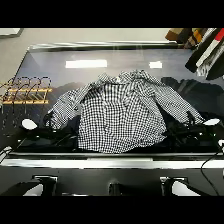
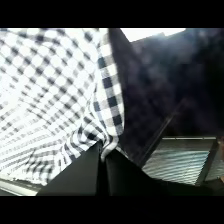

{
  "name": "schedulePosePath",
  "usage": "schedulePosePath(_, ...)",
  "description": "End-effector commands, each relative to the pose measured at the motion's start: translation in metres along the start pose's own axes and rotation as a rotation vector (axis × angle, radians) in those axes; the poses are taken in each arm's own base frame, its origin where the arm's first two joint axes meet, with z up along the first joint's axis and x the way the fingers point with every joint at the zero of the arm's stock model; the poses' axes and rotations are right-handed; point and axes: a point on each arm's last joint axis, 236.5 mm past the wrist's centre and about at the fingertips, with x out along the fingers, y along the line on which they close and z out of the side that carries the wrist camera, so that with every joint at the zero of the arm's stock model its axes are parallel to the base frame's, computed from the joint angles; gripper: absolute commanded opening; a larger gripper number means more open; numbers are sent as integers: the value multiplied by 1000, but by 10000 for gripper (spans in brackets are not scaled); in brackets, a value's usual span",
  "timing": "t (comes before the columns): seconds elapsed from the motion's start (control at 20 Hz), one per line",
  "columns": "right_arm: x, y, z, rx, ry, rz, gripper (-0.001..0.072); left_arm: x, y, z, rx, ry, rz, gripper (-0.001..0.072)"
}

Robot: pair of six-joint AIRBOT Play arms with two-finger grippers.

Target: Fold the clothes and pants, and hang the long-sleeved shirts on hangers.

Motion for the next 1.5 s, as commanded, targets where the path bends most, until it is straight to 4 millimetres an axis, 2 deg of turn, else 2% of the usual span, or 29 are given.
schedulePosePath(0.0,-6,11,-4,-15,-6,26,31,19,-11,-8,14,25,-1,720)
schedulePosePath(0.15,-8,15,-9,46,13,41,31,35,-30,-5,-29,15,-57,714)
schedulePosePath(0.2,-8,19,-11,48,23,57,31,37,-36,-4,-43,9,-80,577)
schedulePosePath(0.25,-8,24,-12,48,29,80,31,37,-43,-2,-42,2,-104,207)
schedulePosePath(0.3,-9,35,-11,41,25,123,31,35,-51,0,-27,-5,-129,17)
schedulePosePath(0.35,-11,54,-7,14,-1,183,30,30,-59,6,-19,-20,-148,15)
schedulePosePath(0.45,-23,106,11,-82,-101,316,29,10,-87,28,65,-80,-188,12)
schedulePosePath(0.55,-60,178,44,-185,-254,438,29,-31,-131,55,245,-157,-213,10)
schedulePosePath(0.65,-117,247,70,-364,-421,485,29,-92,-177,85,439,-280,-181,10)
schedulePosePath(0.75,-201,313,81,-534,-617,520,29,-170,-223,111,574,-467,-143,11)
schedulePosePath(0.8,-242,339,76,-603,-702,534,29,-214,-247,118,624,-576,-140,12)
schedulePosePath(0.85,-285,362,67,-680,-801,524,29,-253,-270,119,668,-671,-153,12)
schedulePosePath(0.95,-359,394,31,-812,-979,493,29,-330,-313,101,758,-845,-215,12)
schedulePosePath(1.05,-420,409,-18,-909,-1149,442,29,-392,-340,68,805,-978,-285,13)
schedulePosePath(1.15,-467,411,-74,-975,-1302,395,30,-439,-349,31,823,-1077,-334,13)
schedulePosePath(1.3,-503,395,-153,-1002,-1446,338,30,-483,-342,-24,818,-1172,-378,13)
schedulePosePath(1.4,-515,379,-189,-983,-1504,302,30,-504,-333,-54,814,-1225,-388,13)
schedulePosePath(1.45,-520,371,-201,-963,-1529,292,30,-512,-329,-65,809,-1246,-391,13)
